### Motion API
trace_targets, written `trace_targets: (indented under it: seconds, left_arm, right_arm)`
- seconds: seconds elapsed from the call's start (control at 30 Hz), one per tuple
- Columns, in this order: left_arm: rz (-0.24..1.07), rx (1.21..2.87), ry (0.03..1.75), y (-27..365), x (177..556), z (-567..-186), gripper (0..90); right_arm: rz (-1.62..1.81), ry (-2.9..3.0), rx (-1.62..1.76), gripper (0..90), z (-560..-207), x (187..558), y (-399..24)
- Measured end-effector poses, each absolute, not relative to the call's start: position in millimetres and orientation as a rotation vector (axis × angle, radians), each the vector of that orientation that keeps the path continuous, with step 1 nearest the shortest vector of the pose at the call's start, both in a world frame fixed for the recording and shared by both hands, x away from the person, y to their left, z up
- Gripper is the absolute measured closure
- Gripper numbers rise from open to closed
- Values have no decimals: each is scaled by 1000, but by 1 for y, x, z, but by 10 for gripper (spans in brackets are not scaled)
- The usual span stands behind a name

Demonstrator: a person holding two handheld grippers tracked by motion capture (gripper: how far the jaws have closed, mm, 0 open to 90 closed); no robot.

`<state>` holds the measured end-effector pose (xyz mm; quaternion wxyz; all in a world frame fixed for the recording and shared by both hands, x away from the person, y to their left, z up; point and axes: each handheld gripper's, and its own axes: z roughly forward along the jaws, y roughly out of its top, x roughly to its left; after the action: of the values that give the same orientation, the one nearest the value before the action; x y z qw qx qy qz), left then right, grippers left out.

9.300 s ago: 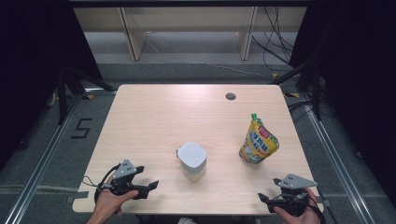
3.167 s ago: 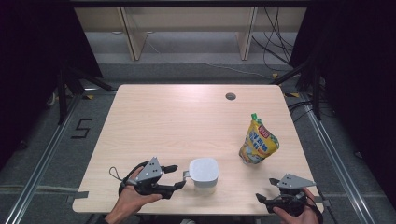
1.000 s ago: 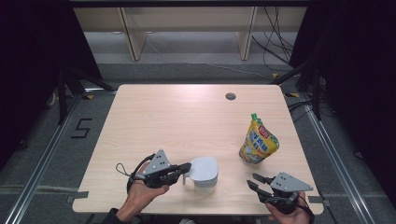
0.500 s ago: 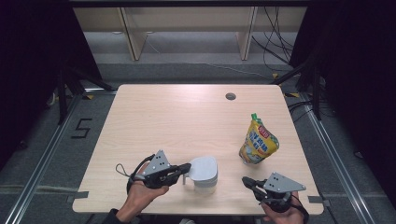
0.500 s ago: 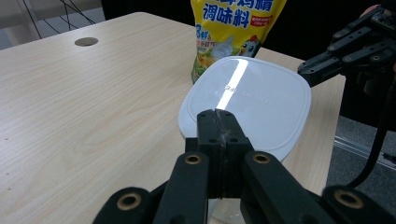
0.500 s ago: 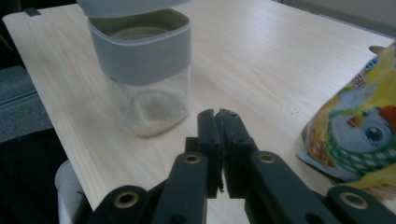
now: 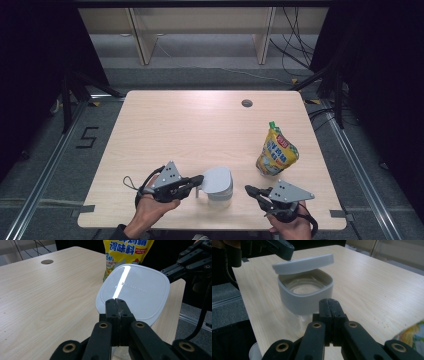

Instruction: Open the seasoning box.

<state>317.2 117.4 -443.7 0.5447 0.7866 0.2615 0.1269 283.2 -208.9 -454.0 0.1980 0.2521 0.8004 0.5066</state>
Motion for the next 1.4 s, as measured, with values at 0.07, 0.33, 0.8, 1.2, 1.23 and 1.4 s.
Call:
trace_targets:
  seconds: [0.07, 0.33, 0.8, 1.2, 1.23, 1.4]
  left_arm:
    - [306, 1866, 624, 118, 317, -444, 891]
    - [302, 1861, 628, 118, 317, -445, 890]
    - [289, 1859, 652, 120, 318, -445, 865]
    - [259, 1907, 647, 146, 300, -455, 438]
    - [272, 1924, 631, 149, 300, -457, 401]
    - [273, 1956, 642, 161, 292, -469, 329]
  right_arm:
    - [1423, 2245, 669, 900, -453, 285, -200]
    - [1439, 2245, 627, 900, -448, 289, -184]
    - [1453, 2253, 572, 900, -440, 292, -169]
    - [1451, 2242, 552, 900, -436, 291, -163]
    - [1443, 2241, 544, 900, -435, 291, -162]
    - [1442, 2234, 533, 900, -432, 291, -156]
